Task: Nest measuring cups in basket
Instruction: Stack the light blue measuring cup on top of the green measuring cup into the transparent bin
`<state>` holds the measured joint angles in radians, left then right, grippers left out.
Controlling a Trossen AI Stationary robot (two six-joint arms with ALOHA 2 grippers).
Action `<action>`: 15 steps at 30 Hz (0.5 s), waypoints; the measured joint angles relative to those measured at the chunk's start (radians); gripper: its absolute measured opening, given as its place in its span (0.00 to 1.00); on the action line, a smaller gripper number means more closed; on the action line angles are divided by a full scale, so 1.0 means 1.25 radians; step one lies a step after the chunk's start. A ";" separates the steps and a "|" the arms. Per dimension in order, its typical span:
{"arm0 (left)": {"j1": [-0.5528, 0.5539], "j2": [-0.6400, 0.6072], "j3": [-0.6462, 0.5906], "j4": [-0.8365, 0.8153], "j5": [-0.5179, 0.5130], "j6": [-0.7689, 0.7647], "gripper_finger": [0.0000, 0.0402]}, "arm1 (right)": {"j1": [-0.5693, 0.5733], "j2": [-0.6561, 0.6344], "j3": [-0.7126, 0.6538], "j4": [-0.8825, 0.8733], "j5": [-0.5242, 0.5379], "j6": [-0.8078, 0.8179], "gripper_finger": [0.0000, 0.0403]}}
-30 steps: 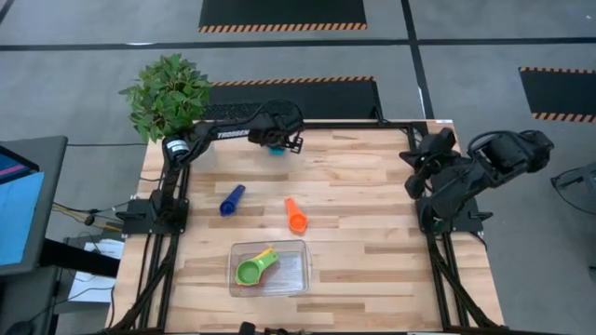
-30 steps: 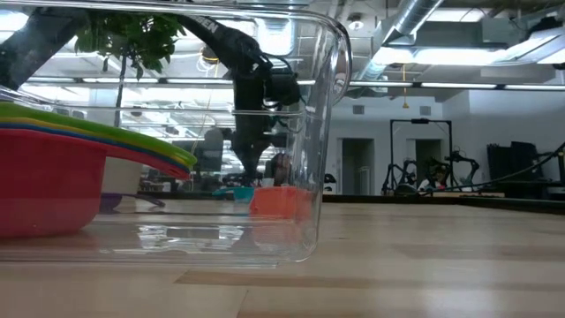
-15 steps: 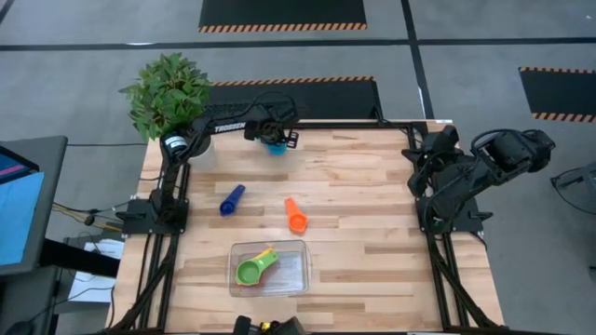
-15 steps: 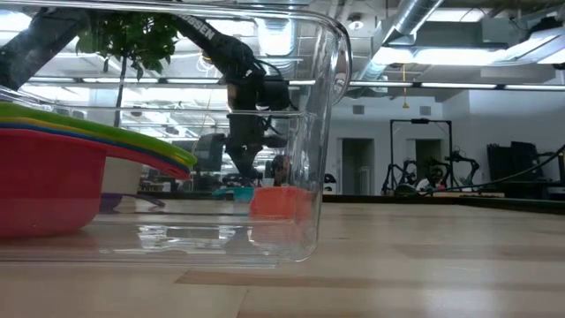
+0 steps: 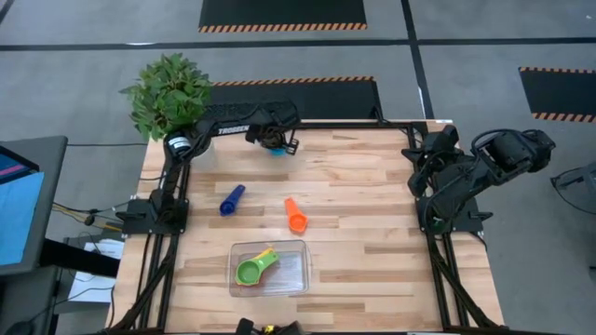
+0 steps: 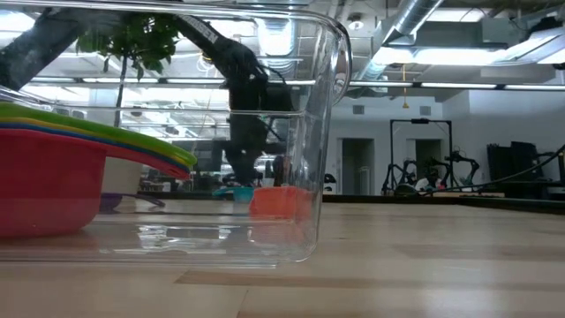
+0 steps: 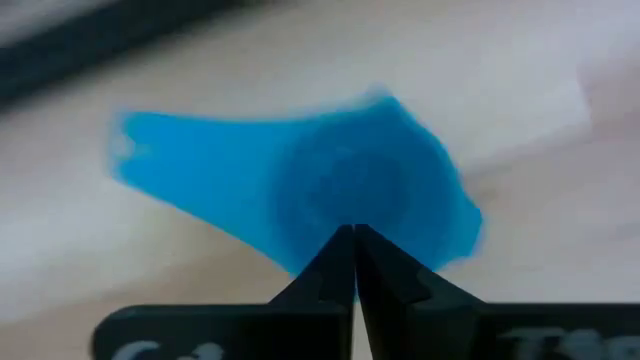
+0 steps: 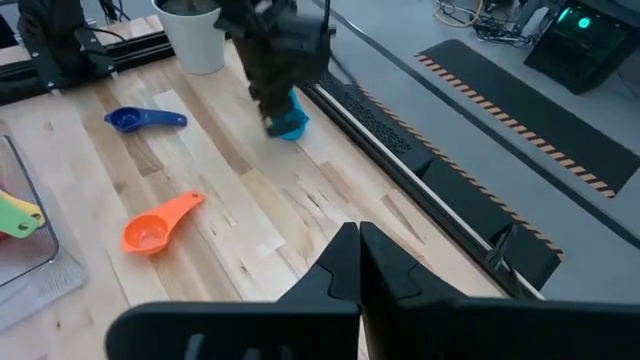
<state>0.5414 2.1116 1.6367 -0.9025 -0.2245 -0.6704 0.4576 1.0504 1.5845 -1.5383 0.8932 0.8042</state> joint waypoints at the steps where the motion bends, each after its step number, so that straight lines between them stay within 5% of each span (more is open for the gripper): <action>1: -0.002 0.011 -0.001 -0.006 0.017 0.016 0.00 | 0.000 0.000 0.000 0.000 0.000 0.000 0.03; 8: -0.022 0.049 0.012 0.012 -0.003 0.043 0.00 | 0.000 0.000 0.000 0.002 -0.001 0.000 0.03; 15: -0.043 0.054 0.024 0.001 0.070 0.060 0.00 | 0.000 0.002 0.000 0.000 -0.001 0.000 0.03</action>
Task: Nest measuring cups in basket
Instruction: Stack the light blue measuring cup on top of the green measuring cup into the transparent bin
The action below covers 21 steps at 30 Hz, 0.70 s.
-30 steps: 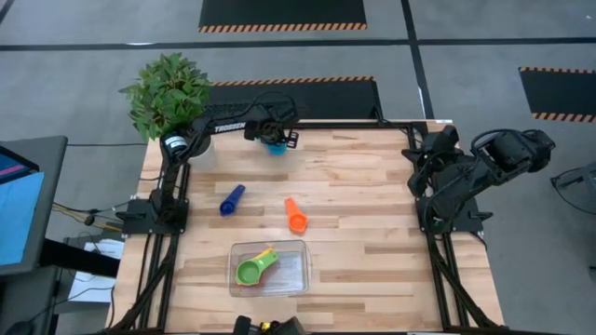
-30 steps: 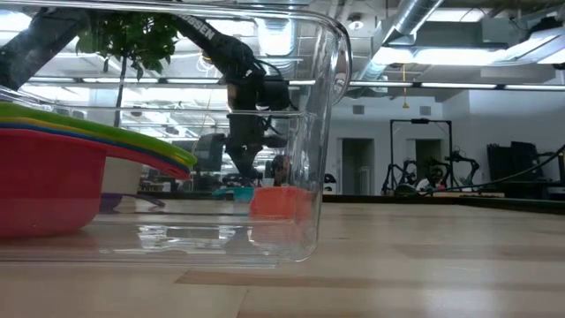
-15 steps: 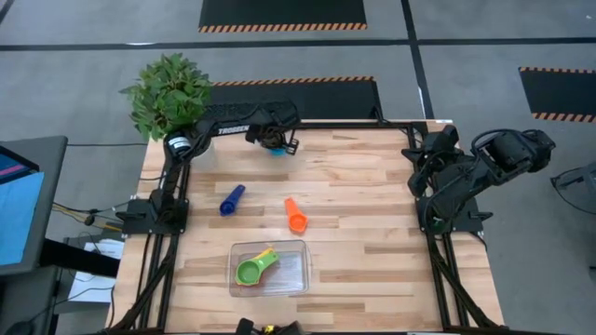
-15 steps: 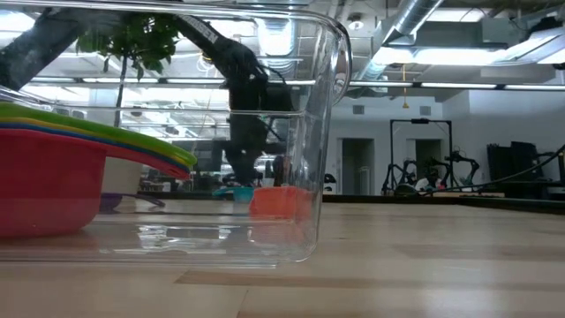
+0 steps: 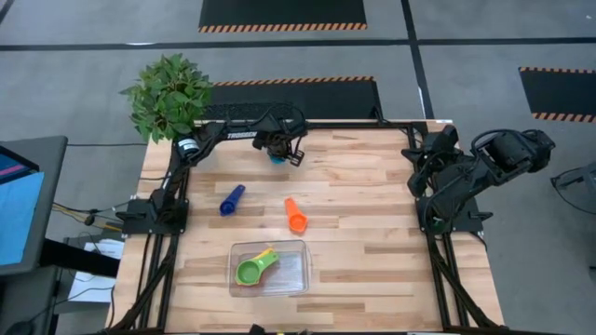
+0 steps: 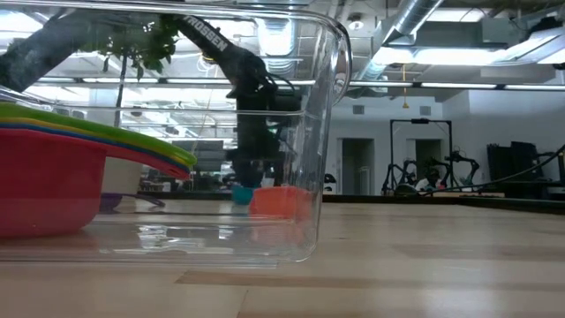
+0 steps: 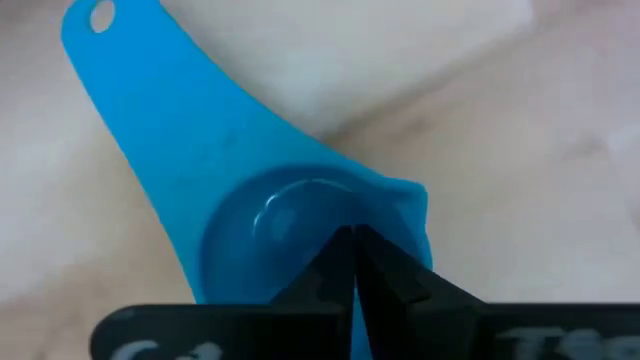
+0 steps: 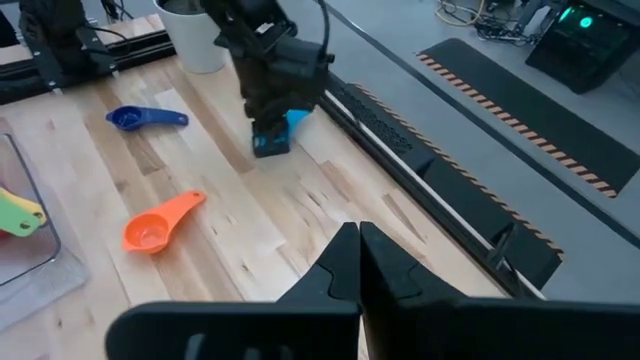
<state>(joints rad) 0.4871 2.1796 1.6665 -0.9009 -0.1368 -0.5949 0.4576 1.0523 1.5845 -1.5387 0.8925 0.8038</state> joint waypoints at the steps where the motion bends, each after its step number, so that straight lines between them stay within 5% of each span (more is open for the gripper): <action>1: -0.009 0.000 0.000 -0.003 0.001 0.000 0.00 | 0.000 0.000 0.000 0.000 0.000 0.000 0.03; 13: -0.154 0.000 0.000 0.035 0.058 -0.052 0.00 | 0.000 0.000 0.000 -0.002 0.000 -0.001 0.03; 21: -0.264 0.000 0.000 0.232 0.153 -0.092 0.00 | 0.000 0.000 0.000 -0.001 0.000 -0.001 0.03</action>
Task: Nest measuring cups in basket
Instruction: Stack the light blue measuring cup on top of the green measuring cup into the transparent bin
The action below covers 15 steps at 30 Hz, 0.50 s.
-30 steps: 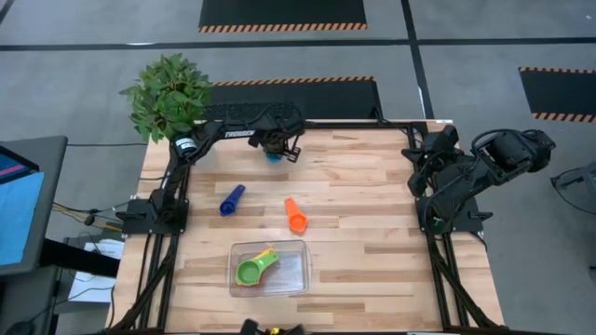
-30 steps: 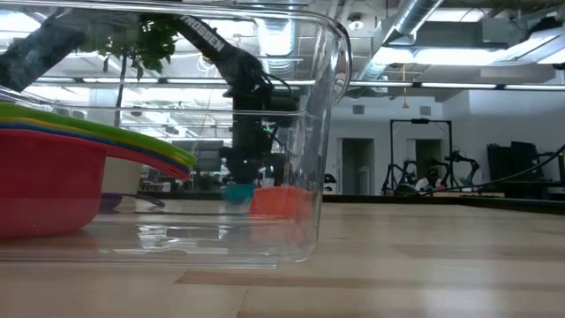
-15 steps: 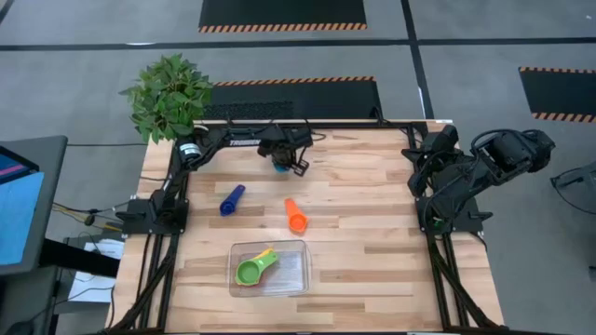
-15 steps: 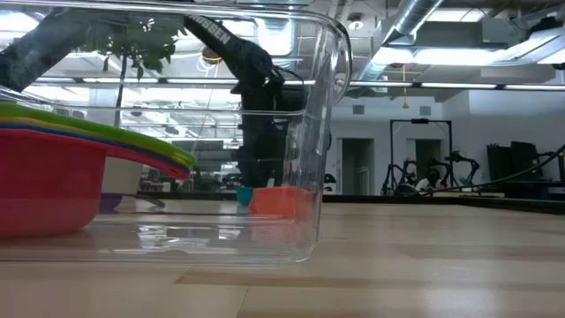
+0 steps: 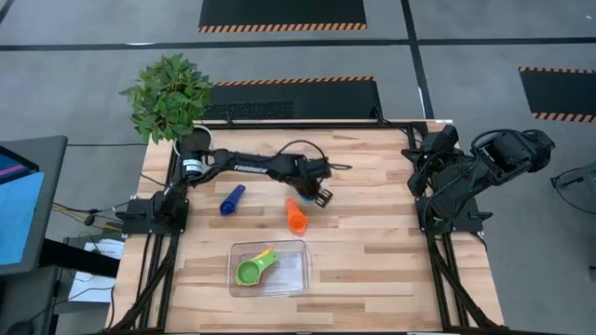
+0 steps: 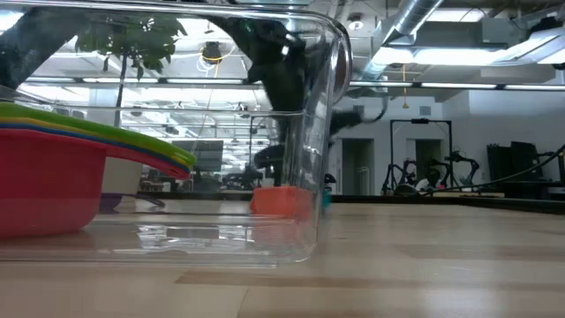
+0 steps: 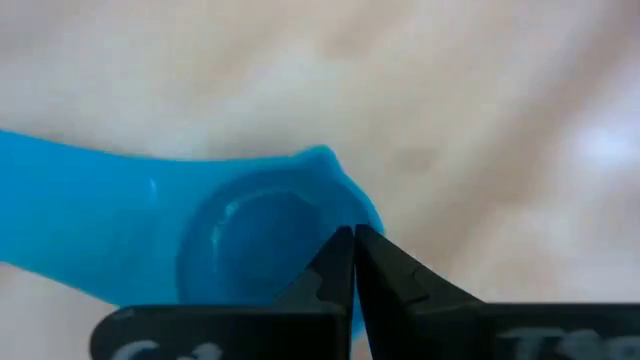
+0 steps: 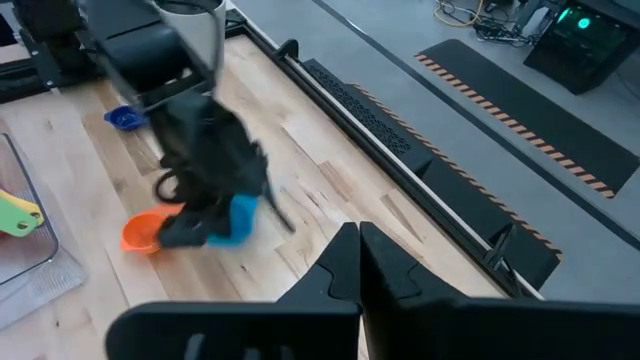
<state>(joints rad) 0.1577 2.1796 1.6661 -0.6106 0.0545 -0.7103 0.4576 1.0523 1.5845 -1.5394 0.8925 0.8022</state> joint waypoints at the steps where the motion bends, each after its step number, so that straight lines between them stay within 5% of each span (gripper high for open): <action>1: -0.013 0.000 0.000 0.033 0.030 -0.006 0.00 | 0.000 0.000 0.000 0.000 0.000 0.000 0.03; 8: -0.084 0.000 0.086 0.057 0.060 0.005 0.00 | 0.000 0.000 0.000 0.000 -0.003 0.000 0.03; 15: -0.143 -0.001 0.325 -0.230 -0.009 0.110 0.00 | 0.000 0.000 0.000 -0.025 -0.067 -0.002 0.03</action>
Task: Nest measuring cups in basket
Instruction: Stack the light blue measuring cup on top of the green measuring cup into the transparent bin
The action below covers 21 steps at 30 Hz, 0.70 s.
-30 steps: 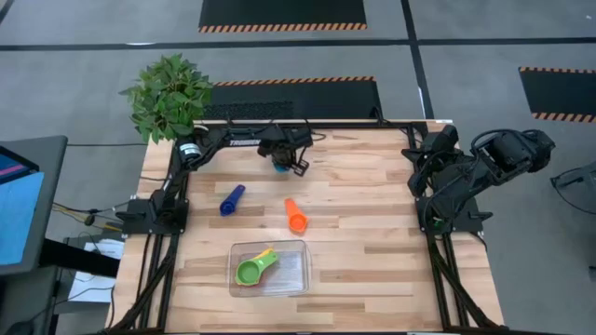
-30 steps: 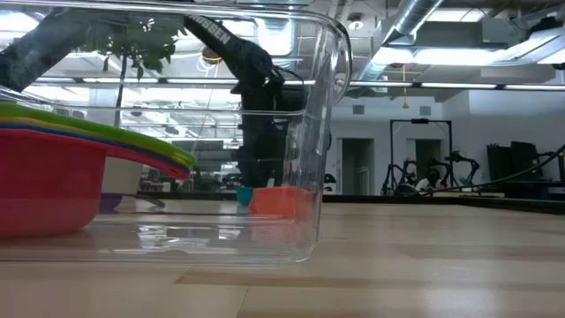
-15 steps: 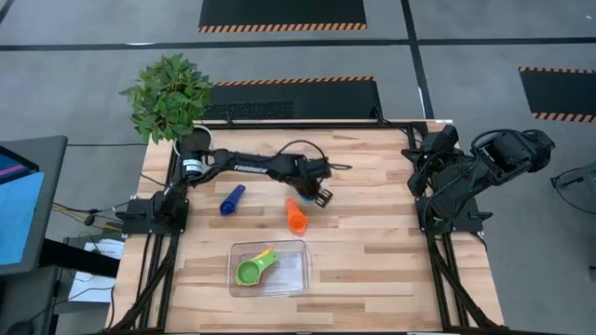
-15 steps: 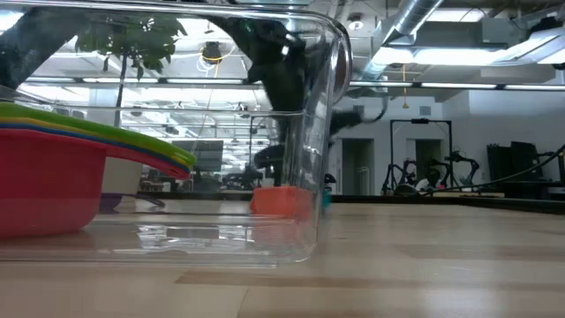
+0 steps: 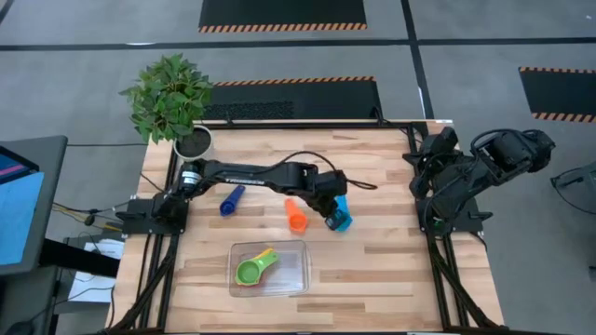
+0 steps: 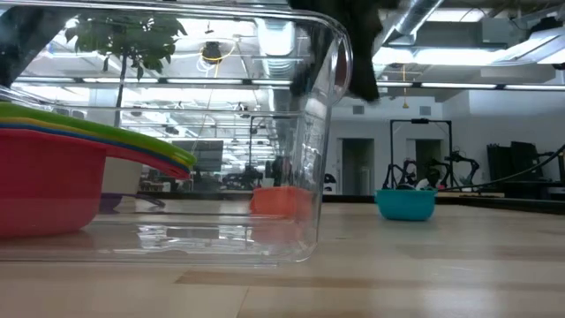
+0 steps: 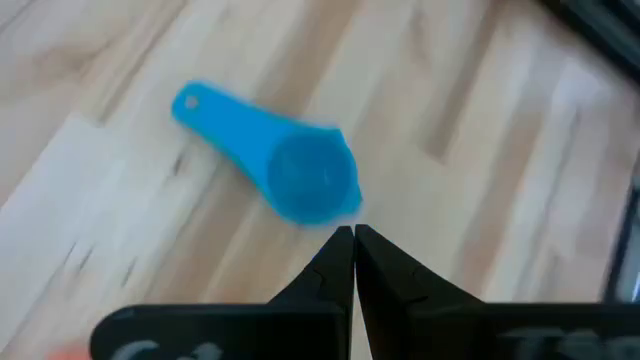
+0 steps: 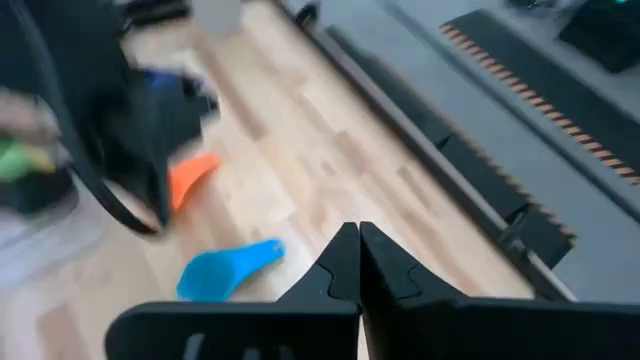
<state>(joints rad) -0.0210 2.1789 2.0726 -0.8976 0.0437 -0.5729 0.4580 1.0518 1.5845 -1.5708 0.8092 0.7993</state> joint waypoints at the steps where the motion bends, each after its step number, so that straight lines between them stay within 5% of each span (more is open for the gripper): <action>1: -0.009 -0.001 0.036 -0.068 -0.003 0.003 0.00 | 0.000 0.000 0.000 0.000 -0.021 -0.008 0.03; 8: -0.096 -0.001 0.168 -0.558 -0.164 0.003 0.00 | 0.000 0.000 0.000 0.000 -0.064 -0.005 0.05; 12: -0.161 -0.067 0.081 -0.548 -0.207 0.045 0.00 | 0.000 0.000 -0.022 0.000 -0.075 0.033 0.03; 15: -0.206 -0.197 -0.086 -0.529 -0.287 -0.009 0.00 | 0.000 -0.017 -0.087 0.000 -0.091 0.105 0.02; 21: -0.287 -0.590 -0.545 -0.500 -0.276 -0.237 0.00 | -0.003 -0.027 -0.253 0.057 -0.120 0.298 0.05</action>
<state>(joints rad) -0.3795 1.4419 1.3908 -1.5222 -0.3017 -0.8688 0.4547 1.0178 1.2680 -1.5001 0.6593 1.1719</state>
